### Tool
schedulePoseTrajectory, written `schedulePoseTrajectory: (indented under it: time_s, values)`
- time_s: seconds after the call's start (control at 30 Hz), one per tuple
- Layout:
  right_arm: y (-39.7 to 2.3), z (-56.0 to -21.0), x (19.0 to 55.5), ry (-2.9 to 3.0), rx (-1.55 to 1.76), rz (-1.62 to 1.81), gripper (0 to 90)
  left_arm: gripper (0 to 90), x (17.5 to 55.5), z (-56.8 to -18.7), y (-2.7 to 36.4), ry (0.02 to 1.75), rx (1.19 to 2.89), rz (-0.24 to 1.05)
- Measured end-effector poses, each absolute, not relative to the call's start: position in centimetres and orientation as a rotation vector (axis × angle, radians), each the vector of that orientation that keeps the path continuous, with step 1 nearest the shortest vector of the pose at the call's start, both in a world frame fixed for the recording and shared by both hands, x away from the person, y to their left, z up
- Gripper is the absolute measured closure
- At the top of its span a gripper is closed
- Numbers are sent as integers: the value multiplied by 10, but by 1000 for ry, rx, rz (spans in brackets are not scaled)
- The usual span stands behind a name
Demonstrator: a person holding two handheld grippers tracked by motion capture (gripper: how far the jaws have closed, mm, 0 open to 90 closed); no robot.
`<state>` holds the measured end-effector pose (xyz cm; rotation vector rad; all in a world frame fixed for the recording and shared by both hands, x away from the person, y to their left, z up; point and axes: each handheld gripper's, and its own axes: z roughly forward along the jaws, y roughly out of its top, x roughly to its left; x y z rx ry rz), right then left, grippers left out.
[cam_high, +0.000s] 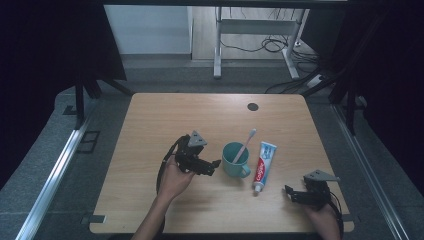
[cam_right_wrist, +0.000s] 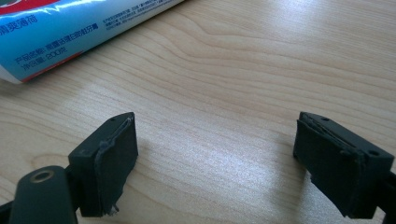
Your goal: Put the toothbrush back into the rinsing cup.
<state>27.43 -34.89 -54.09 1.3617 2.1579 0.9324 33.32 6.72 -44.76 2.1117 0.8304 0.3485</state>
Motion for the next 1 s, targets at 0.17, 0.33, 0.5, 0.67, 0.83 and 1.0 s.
schedulePoseTrajectory:
  time_s: [0.17, 0.33, 0.5, 0.67, 0.83, 1.0]
  values:
    - [-349, -541, 274, 2158, 1360, 932, 135, 0, 329, -453, 79, 856, 2095, 353]
    - [-349, -541, 274, 2157, 1360, 932, 135, 0, 325, -459, 90, 875, 2081, 361]
    - [-349, -541, 274, 2157, 1360, 931, 135, 0, 321, -465, 99, 889, 2067, 363]
    - [-349, -541, 274, 2156, 1360, 931, 135, 0, 316, -472, 106, 902, 2069, 378]
    - [-349, -541, 274, 2156, 1361, 931, 135, 0, 310, -481, 112, 918, 2071, 386]
    - [-349, -541, 274, 2155, 1361, 930, 135, 0, 305, -488, 117, 931, 2080, 397]
